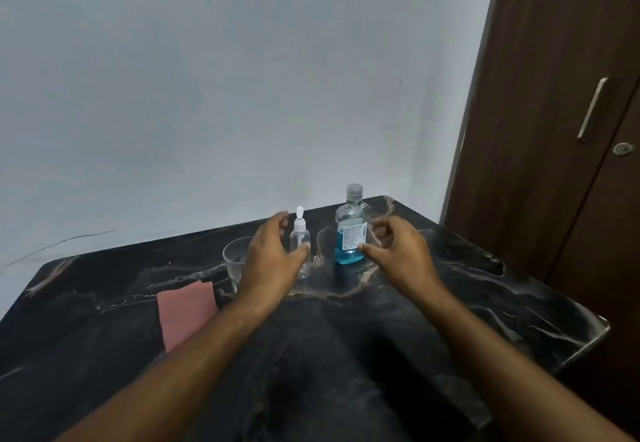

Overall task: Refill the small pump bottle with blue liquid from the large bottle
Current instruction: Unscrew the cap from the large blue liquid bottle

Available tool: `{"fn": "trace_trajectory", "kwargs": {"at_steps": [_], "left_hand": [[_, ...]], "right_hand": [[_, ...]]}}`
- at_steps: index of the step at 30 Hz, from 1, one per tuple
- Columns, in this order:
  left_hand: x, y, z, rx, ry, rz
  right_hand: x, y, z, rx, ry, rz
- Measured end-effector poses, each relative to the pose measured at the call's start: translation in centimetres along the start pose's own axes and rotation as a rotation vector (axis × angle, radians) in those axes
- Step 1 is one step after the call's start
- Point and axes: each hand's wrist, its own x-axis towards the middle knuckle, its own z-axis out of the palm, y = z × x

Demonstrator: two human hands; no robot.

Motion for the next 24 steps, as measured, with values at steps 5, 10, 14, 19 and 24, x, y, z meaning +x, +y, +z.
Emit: {"fn": "trace_trajectory", "kwargs": {"at_steps": [5, 10, 14, 19, 24], "left_hand": [[4.4, 0.3, 2.6, -0.040, 0.066, -0.208], [4.8, -1.0, 5.6, -0.032, 0.084, -0.272], [5.0, -1.7, 6.5, 0.043, 0.116, -0.281], [5.3, -1.7, 6.7, 0.081, 0.155, -0.233], [3.7, -2.0, 5.2, 0.017, 0.124, -0.102]], "right_hand": [[6.2, -0.6, 1.0, 0.013, 0.063, 0.121], [10.2, 0.1, 2.8, -0.003, -0.015, 0.131], [11.0, 1.0, 4.9, 0.008, -0.021, 0.146], [10.9, 1.3, 6.4, 0.022, 0.062, 0.134], [9.2, 1.0, 4.9, -0.019, 0.090, 0.068]]}}
